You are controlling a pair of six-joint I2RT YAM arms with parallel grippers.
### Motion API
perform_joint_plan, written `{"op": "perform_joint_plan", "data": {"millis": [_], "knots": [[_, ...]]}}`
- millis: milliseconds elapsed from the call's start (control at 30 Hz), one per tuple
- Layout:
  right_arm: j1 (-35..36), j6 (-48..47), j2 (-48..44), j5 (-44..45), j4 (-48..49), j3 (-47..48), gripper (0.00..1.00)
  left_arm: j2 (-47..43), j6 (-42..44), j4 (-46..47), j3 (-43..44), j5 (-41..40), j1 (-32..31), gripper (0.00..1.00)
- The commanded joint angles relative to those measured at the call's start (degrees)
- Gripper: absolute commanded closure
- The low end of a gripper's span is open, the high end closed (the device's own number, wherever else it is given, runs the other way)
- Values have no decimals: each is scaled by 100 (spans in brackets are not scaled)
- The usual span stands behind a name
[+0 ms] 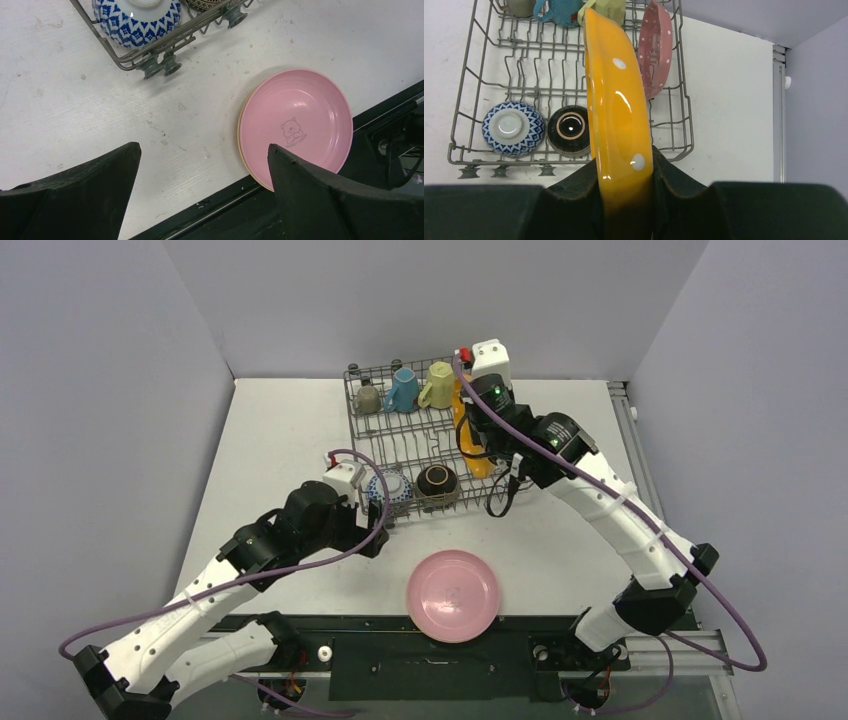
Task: Load the mixed dishes into the dish rack
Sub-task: Insert the plate into the dish rack.
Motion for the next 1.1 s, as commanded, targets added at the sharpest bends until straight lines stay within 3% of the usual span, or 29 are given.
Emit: {"op": "perform_joint_plan", "data": {"millis": [0,467,1067], "knots": [[-120,-253,283,517,725,661,100,-168,283,377,-57,-119,100,4],[-555,-563,1416,342,1153,1159,100,-775,343,432,-390,-271,515,4],[-1213,-876,2560,-90,1907,1410,100,-623,355,549,-432,178,1233,4]]}}
